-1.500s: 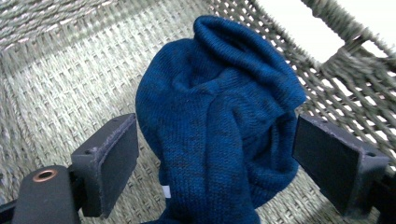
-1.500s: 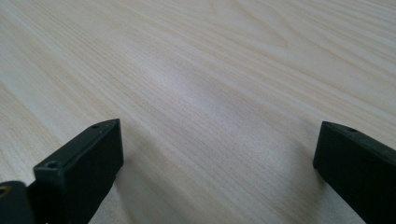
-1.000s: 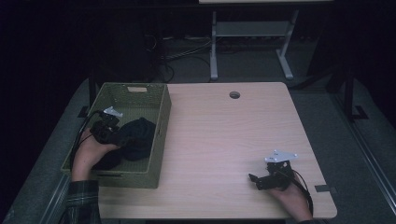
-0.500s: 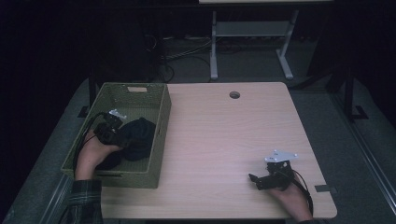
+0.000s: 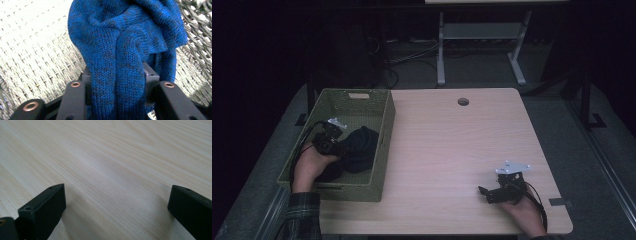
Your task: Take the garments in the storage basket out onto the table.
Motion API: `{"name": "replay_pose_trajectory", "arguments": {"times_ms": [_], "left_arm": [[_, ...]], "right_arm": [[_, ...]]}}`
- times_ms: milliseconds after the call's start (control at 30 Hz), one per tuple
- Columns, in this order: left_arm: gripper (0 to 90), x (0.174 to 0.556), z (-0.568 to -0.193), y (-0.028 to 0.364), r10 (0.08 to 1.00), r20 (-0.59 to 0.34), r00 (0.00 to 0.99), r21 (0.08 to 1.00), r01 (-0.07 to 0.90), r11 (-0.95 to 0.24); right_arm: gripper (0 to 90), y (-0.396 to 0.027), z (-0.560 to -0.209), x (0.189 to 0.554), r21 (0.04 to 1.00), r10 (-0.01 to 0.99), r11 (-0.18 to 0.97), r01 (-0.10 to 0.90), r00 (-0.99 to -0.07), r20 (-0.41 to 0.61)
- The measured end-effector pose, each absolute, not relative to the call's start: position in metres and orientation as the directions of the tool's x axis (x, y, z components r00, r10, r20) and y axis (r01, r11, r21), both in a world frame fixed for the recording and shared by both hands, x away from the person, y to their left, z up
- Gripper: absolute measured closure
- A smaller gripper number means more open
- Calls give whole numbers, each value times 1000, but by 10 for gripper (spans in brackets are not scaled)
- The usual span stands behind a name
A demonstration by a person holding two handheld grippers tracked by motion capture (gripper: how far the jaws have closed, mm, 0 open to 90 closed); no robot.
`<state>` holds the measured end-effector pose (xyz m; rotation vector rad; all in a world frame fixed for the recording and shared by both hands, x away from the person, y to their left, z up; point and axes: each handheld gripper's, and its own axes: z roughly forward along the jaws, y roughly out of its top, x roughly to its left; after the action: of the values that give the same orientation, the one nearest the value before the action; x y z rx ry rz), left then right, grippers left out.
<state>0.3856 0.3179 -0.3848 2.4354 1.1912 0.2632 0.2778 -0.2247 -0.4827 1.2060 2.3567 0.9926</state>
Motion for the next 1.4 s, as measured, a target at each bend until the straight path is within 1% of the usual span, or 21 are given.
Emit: {"name": "replay_pose_trajectory", "arguments": {"times_ms": [167,433,467,633,900,1133,1267,1400], "left_arm": [[621,387,-383,321,788,-33,615,453,712,-537],[624,388,-374,321,779,-35,626,451,706,-546],[625,388,-370,321,778,-45,627,453,707,-543],[626,386,-358,320,769,-37,638,448,698,-558],[626,384,-335,322,760,-40,648,467,685,-559],[626,382,-322,323,756,-53,653,475,682,-556],[627,382,-315,321,752,-36,659,468,676,-569],[628,382,-303,321,753,-31,658,480,670,-566]], "right_arm": [[13,-225,-483,278,703,803,403,586,-595,36],[12,-224,-483,278,701,804,401,589,-593,39],[13,-224,-483,278,702,804,401,589,-593,39],[12,-224,-483,278,702,804,401,589,-593,39],[13,-224,-483,277,701,804,401,589,-593,39],[13,-224,-483,278,702,804,401,589,-593,39],[12,-224,-483,278,702,804,401,589,-593,39],[13,-224,-483,278,702,804,401,589,-593,39]]}}
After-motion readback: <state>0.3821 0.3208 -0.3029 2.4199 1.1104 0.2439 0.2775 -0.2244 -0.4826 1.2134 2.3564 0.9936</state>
